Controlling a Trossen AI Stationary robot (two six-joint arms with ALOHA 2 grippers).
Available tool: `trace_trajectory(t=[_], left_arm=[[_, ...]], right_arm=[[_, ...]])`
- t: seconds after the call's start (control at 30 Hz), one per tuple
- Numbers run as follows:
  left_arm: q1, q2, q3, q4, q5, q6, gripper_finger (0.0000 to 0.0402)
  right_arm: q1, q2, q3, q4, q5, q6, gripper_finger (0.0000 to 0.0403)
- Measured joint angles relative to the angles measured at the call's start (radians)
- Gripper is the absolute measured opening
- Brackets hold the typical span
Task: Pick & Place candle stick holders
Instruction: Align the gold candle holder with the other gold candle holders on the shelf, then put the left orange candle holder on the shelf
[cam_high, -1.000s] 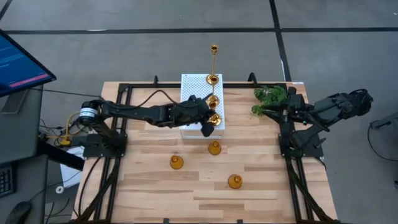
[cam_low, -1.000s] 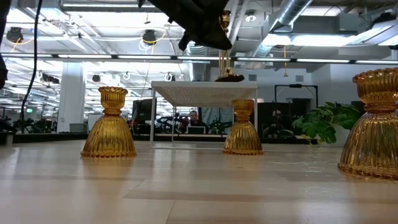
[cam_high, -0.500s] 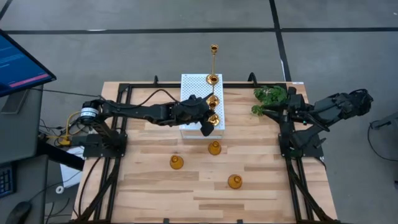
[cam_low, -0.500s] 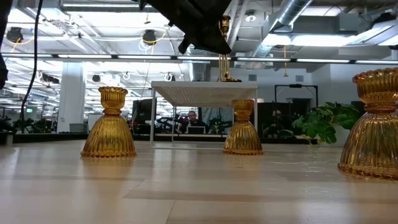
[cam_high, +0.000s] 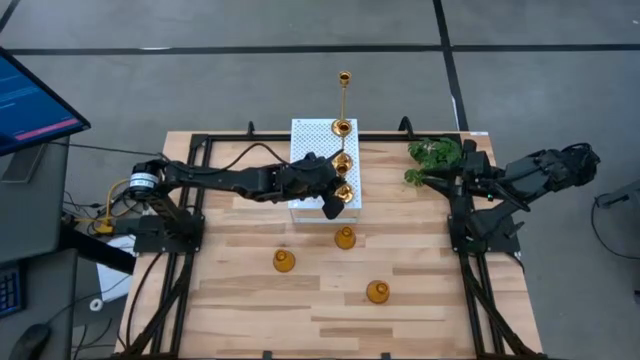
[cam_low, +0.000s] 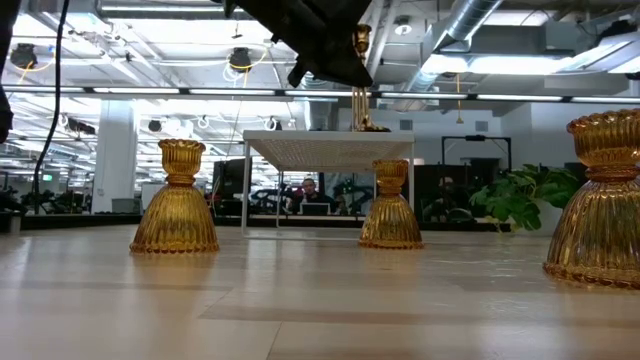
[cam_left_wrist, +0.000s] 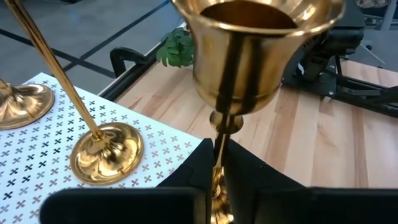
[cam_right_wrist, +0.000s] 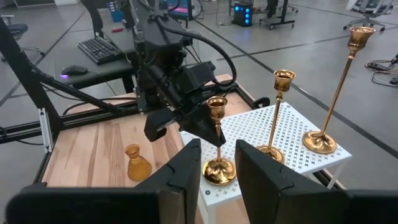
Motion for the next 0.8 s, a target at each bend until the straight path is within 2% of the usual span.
trace_trajectory(t=[0.5, 0.63, 0.8], left_arm=[[0.000, 0.000, 0.000, 0.004, -0.002, 0.004, 0.0059], [0.000, 0.000, 0.000, 0.008, 0.013, 0.067, 0.0088], [0.000, 0.000, 0.000, 0.010, 0.018, 0.075, 0.0150]], right_arm=[[0.000, 0.000, 0.000, 0.000, -0.002, 0.001, 0.0091], [0.000, 0.000, 0.000, 0.000, -0.015, 0.001, 0.0091], [0.000, 0.000, 0.000, 0.000, -0.026, 0.002, 0.0091]])
